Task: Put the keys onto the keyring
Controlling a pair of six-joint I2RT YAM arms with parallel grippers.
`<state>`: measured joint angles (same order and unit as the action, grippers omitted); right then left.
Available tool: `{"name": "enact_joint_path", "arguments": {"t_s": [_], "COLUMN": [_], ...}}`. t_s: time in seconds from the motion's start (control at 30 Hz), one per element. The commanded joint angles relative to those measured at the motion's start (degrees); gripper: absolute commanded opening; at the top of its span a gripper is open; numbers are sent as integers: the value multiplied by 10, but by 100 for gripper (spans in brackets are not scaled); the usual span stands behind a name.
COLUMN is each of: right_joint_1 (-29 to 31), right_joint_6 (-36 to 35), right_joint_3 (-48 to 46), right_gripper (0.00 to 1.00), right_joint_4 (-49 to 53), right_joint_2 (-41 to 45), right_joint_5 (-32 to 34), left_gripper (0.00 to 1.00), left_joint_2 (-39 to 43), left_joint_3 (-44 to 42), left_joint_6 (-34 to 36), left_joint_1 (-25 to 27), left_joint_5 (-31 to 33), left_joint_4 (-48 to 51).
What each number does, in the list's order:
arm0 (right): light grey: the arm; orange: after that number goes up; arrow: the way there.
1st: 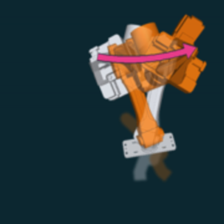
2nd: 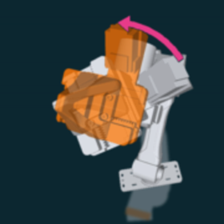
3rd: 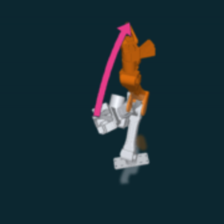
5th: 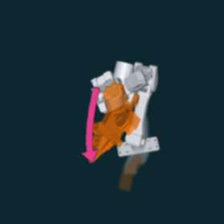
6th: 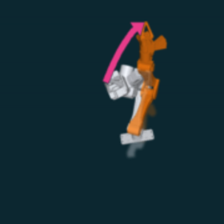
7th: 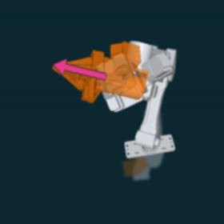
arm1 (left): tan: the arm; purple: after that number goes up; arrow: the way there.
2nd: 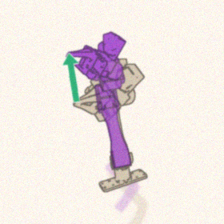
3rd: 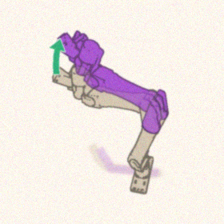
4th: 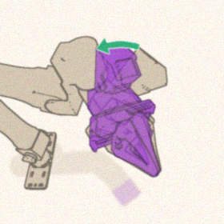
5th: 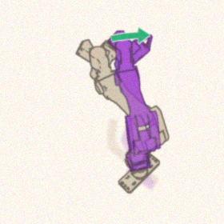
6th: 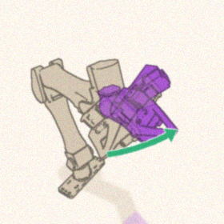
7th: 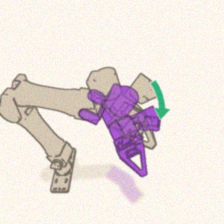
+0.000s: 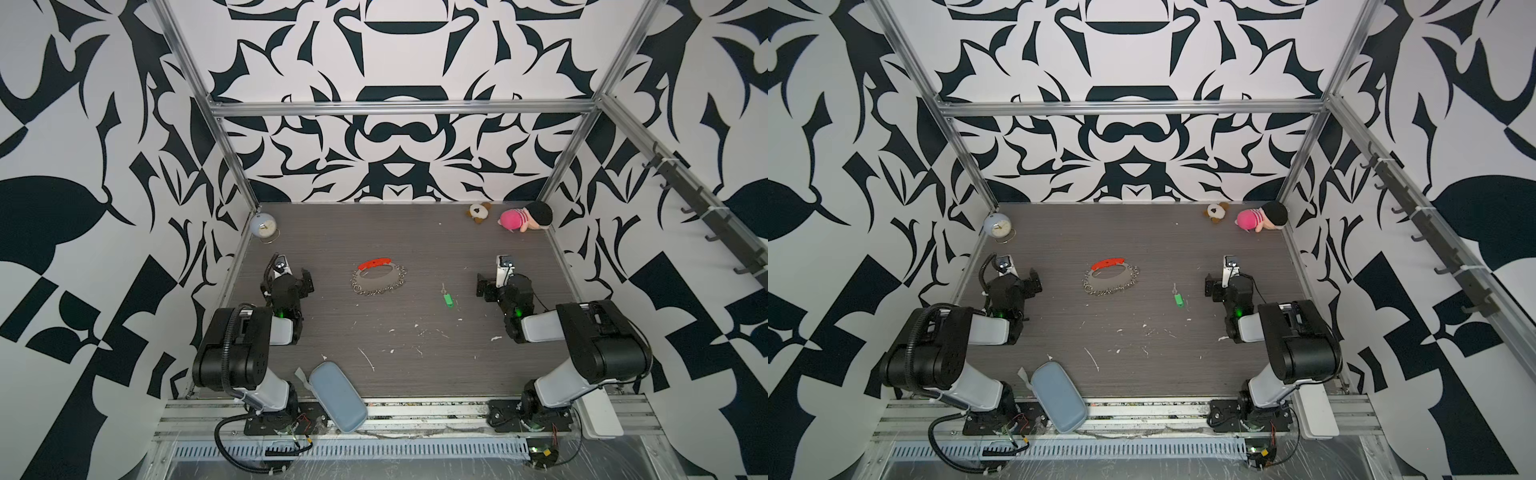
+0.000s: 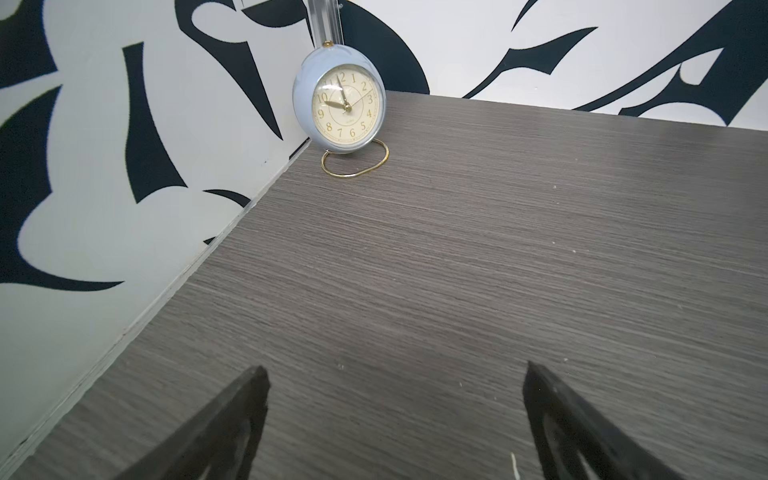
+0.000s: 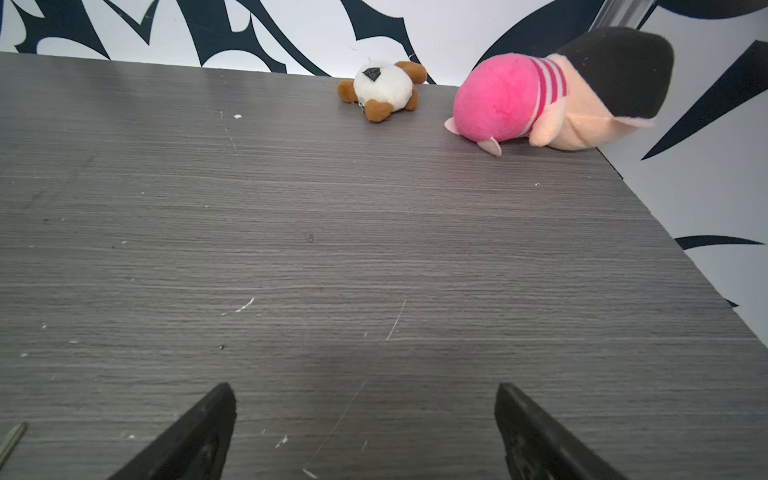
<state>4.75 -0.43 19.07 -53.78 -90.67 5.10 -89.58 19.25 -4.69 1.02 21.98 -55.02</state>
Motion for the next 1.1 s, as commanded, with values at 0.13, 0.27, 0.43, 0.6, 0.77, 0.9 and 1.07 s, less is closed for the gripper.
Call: {"name": "enact_joint_path", "arguments": {"t_s": [0.13,0.27,0.43,0.6,0.77,0.9,1.07], "right_joint_1": [2,2,2,2,2,2,2], "right_joint_6": [-2,-2,-3,-3,-3,-3,-2], "right_joint_3": [5,5,4,4,4,4,2], "right_gripper": [100,100,100,100,100,100,100], "right_joint_4": [-16,-16,-17,-17,-17,-18,-18], "right_joint_2": [9,9,10,10,10,10,11], "right_joint_5": [-2,-2,-2,-1,-1,-1,6], "left_gripper": [100,99,100,100,100,100,100], "left_joint_2": [1,0,1,1,0,1,1], "left_joint_3": [8,8,8,8,8,8,8], "left_joint_6": [-7,-7,-7,-7,-8,-7,-7], "left_joint_1": [-1,-1,-1,-1,-1,-1,-1], "left_joint_5": [-1,-1,-1,-1,-1,-1,-1], "left_joint_4": [-7,-7,-7,-7,-8,-8,-8]}}
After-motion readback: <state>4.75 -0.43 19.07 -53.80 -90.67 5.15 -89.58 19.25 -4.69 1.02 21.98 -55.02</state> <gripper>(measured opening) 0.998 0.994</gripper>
